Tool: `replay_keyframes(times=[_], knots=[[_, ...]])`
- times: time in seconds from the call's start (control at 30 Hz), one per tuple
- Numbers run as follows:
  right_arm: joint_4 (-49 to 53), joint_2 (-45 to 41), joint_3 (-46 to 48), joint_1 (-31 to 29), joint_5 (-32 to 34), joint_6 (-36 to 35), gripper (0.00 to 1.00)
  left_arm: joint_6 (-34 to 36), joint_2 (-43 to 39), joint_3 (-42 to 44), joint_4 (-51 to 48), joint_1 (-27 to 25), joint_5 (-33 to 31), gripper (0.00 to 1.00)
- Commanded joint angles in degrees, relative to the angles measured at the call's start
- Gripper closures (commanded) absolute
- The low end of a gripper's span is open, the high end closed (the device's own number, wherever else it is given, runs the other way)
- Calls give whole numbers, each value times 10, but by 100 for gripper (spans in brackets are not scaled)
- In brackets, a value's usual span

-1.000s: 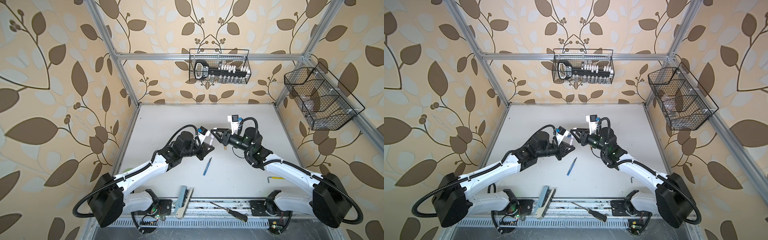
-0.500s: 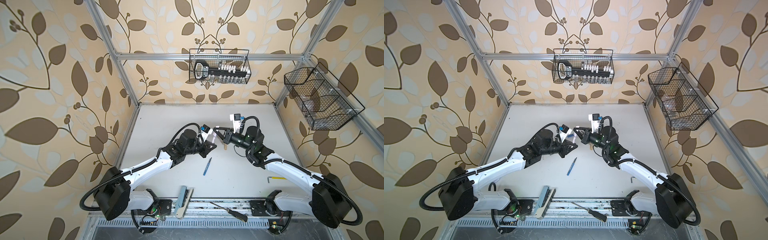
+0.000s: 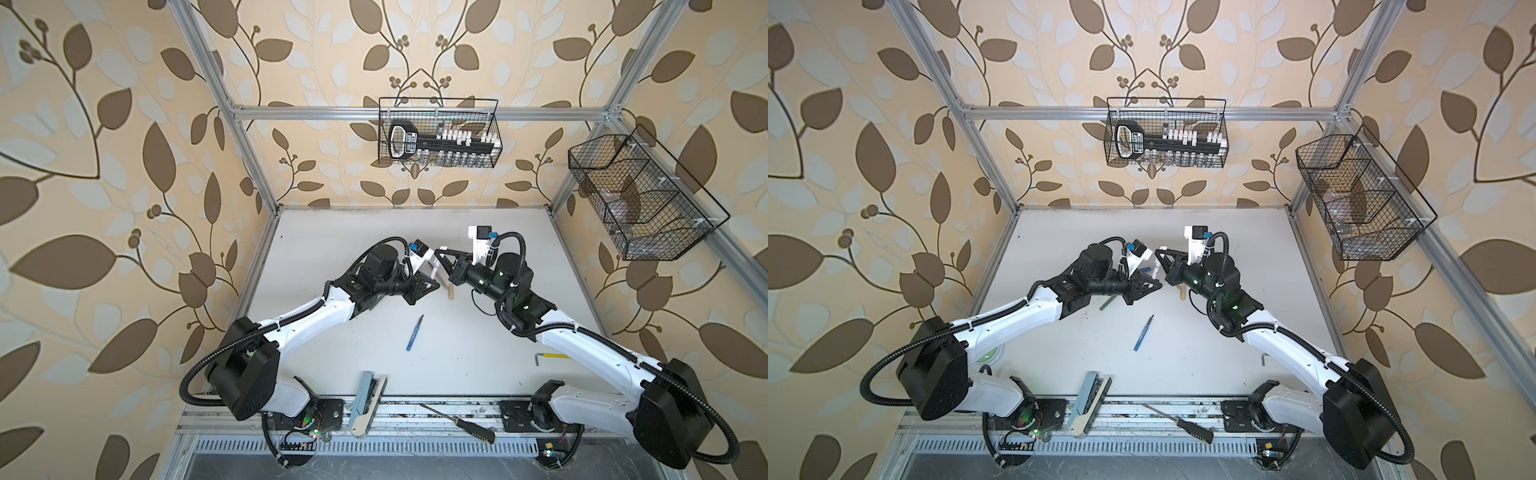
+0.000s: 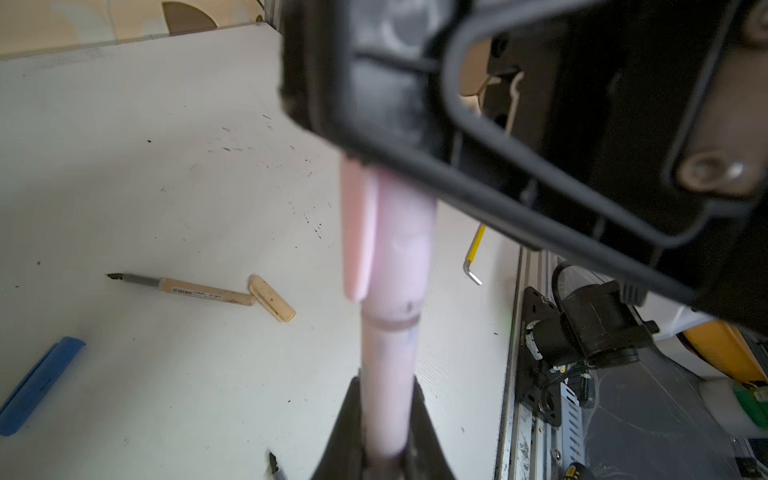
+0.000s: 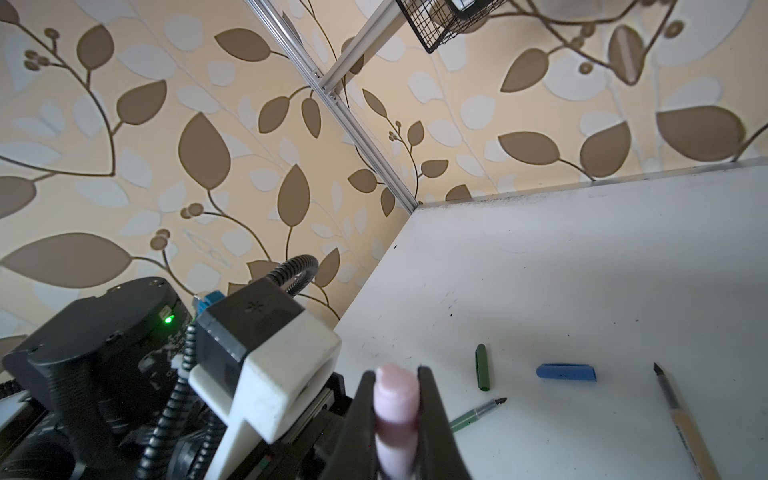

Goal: Insert the pens into the pen caps
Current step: 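Open the left gripper off the pink pen while the right lifts it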

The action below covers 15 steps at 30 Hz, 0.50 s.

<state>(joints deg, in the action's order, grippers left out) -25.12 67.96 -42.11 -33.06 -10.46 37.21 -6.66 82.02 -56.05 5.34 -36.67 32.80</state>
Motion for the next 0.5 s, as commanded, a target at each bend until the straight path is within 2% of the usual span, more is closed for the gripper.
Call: replay_keyframes(times=[0.0, 0.13, 0.23, 0.3, 0.33, 0.37, 0.43, 0.47], knots=[[105, 22, 53, -56, -125, 14, 100, -30, -4, -101, 234, 43, -76, 100], [83, 33, 69, -61, -137, 38, 100, -35, 0, -108, 295, 45, -75, 100], [104, 16, 64, -46, -130, 37, 100, -36, 0, -113, 288, 44, -53, 100], [128, -3, 49, -21, -118, 28, 100, -32, -4, -112, 249, 43, -25, 100], [142, -12, 38, -4, -111, 19, 100, -27, -9, -107, 216, 39, -21, 96], [159, -18, 26, 9, -104, 8, 100, -17, -14, -98, 189, 31, -21, 84], [203, -22, -12, 42, -86, -26, 100, -3, -26, -72, 133, 18, -38, 69], [217, -20, -27, 56, -79, -39, 100, -4, -28, -59, 120, 16, -35, 57]])
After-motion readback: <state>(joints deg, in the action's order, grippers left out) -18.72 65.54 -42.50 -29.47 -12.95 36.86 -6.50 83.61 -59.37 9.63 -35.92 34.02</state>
